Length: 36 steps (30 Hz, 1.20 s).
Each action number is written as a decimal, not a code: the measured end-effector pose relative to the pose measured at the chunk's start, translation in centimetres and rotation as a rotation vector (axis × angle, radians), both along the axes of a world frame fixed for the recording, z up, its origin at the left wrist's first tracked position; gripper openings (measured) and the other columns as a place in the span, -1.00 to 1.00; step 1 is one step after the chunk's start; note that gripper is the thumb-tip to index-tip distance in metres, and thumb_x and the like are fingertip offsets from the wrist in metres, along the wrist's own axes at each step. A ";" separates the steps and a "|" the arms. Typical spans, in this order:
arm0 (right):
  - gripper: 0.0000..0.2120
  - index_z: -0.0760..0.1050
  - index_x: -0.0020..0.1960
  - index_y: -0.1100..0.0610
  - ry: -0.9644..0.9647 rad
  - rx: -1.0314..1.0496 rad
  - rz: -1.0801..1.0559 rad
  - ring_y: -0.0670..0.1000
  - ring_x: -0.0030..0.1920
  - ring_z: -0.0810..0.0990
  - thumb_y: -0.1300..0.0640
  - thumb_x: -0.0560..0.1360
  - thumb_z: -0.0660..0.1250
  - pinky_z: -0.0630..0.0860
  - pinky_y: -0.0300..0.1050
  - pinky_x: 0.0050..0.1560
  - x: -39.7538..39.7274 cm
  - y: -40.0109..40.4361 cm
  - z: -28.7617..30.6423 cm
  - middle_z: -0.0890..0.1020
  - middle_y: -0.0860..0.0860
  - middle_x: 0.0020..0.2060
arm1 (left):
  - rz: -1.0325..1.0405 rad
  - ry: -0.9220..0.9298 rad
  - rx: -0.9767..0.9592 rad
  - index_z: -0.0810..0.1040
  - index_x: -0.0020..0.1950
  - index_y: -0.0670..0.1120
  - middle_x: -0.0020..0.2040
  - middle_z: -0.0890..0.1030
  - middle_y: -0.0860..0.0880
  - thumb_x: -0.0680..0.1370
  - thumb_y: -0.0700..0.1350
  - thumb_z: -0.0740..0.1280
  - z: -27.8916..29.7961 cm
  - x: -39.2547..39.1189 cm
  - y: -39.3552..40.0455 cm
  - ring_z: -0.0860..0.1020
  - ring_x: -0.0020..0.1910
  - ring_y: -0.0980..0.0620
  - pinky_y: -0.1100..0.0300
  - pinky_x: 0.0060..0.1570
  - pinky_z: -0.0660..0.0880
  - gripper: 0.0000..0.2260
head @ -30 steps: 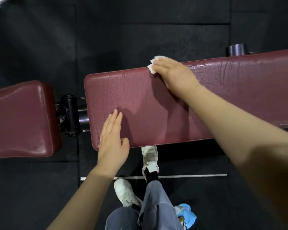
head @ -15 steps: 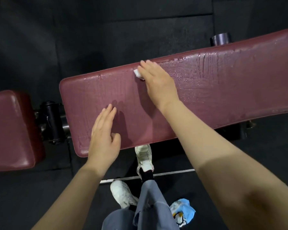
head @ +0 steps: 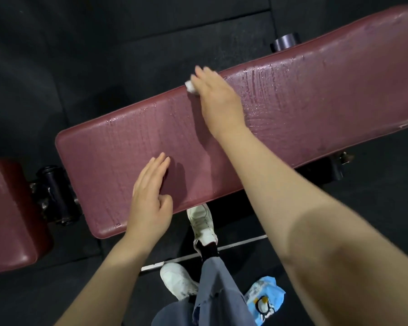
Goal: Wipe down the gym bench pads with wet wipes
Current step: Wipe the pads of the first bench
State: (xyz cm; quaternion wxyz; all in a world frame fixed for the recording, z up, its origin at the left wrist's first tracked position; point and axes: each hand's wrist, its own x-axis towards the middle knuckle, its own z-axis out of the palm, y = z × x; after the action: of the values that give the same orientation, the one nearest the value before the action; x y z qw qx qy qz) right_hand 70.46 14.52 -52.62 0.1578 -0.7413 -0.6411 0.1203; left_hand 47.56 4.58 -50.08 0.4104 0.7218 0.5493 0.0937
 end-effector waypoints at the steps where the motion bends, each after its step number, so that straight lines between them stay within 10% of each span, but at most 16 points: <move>1: -0.66 0.51 0.29 0.24 0.006 -0.035 -0.002 0.11 0.36 0.45 0.33 0.55 0.16 0.25 -0.07 0.45 0.1 0.7 0.2 0.51 0.15 0.32 | -0.008 0.002 0.001 0.31 0.55 -0.04 0.55 0.25 0.14 0.42 -0.52 0.17 0.0 0.1 -0.1 0.09 0.57 0.19 0.11 0.54 0.05 -0.26; 4: -0.84 0.48 -0.01 0.09 0.037 0.002 0.026 -0.06 0.16 0.47 0.16 0.59 0.12 0.44 -0.06 0.19 -0.4 -5.8 0.8 0.49 -0.04 0.03 | 0.001 0.009 -0.004 0.30 0.55 -0.05 0.55 0.24 0.14 0.42 -0.52 0.18 0.3 0.6 -0.2 0.09 0.57 0.18 0.12 0.54 0.04 -0.27; 8: -0.73 0.55 0.02 0.22 0.047 0.015 0.039 0.03 0.27 0.49 0.37 0.62 0.08 0.41 0.02 0.34 -1.0 -17.9 1.2 0.57 0.04 0.11 | -0.029 0.015 -0.006 0.30 0.55 -0.04 0.55 0.24 0.14 0.42 -0.51 0.19 0.6 1.3 -0.3 0.09 0.57 0.17 0.15 0.53 0.02 -0.27; 18: -0.84 0.54 -0.09 0.12 0.026 0.113 -0.194 0.05 0.07 0.58 0.20 0.53 0.17 0.54 0.01 0.07 5.2 -5.5 0.4 0.61 0.04 0.02 | -0.106 0.059 0.010 0.30 0.55 -0.06 0.56 0.25 0.10 0.41 -0.49 0.21 -0.7 1.9 -0.2 0.09 0.58 0.14 0.03 0.54 0.06 -0.27; 24: -0.76 0.60 0.18 0.29 0.082 0.206 -0.248 0.07 0.30 0.54 0.42 0.57 0.26 0.42 0.02 0.36 2.0 -22.6 0.0 0.60 0.10 0.21 | -0.177 0.106 -0.015 0.23 0.58 -0.01 0.58 0.14 0.17 0.45 -0.41 0.25 -0.6 2.4 0.2 -0.03 0.57 0.25 0.10 0.54 -0.02 -0.28; 32: -0.70 0.57 0.11 0.13 -0.015 -0.008 -0.209 0.08 0.13 0.55 0.28 0.50 0.14 0.47 -0.02 0.01 9.7 -0.9 0.4 0.60 0.04 0.15 | -0.296 0.196 0.025 0.16 0.60 -0.03 0.61 0.05 0.12 0.45 -0.37 0.29 -0.8 2.2 0.2 -0.10 0.58 0.20 0.08 0.55 -0.04 -0.25; 36: -0.84 0.45 -0.08 0.03 -0.011 0.008 -0.243 -0.03 -0.28 0.38 0.19 0.48 0.11 0.28 -0.10 -0.32 8.6 -4.0 1.0 0.57 -0.05 -0.01 | -0.329 0.203 0.010 0.16 0.60 -0.04 0.61 0.04 0.11 0.47 -0.35 0.28 -0.3 2.0 0.7 -0.08 0.58 0.17 0.16 0.53 -0.07 -0.28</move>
State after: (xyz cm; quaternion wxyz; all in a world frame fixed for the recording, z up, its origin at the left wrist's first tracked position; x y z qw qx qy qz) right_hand 79.07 10.49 -51.60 0.1705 -0.8135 -0.5480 0.0936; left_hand 49.56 5.28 -50.33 0.3589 0.8097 0.4621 -0.0452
